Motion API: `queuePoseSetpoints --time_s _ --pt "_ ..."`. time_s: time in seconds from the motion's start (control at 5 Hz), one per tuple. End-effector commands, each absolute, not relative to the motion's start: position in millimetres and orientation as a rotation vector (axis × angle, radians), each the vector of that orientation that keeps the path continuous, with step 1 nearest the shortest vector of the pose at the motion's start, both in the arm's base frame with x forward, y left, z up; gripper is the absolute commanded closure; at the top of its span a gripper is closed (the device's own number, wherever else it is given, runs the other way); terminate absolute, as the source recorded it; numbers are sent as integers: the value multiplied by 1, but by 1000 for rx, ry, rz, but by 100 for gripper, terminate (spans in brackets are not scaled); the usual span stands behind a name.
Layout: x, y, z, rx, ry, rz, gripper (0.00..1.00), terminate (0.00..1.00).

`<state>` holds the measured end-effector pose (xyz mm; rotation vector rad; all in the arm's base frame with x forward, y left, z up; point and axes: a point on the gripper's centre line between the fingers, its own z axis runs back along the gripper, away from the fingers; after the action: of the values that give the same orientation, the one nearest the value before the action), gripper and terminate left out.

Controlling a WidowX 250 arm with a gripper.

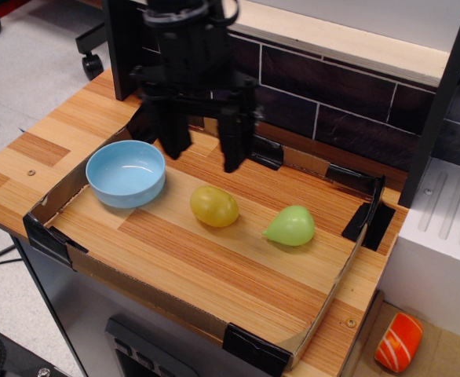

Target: Put pear in bowl

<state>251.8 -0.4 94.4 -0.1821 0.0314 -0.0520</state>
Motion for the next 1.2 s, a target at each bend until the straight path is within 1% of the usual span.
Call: queuePoseSetpoints --time_s 0.0,0.2,0.4,0.6,0.8,1.0 --pt "277 -28 83 -86 -55 -467 0 0" --pt "287 -34 68 -56 -82 -609 0 0" --pt "288 -36 59 -69 -133 -668 0 0" --pt "289 -41 54 -99 -155 -698 0 0" --pt "291 -49 52 -145 -109 -711 0 0" --pt "294 -55 43 -147 -85 -722 0 0"
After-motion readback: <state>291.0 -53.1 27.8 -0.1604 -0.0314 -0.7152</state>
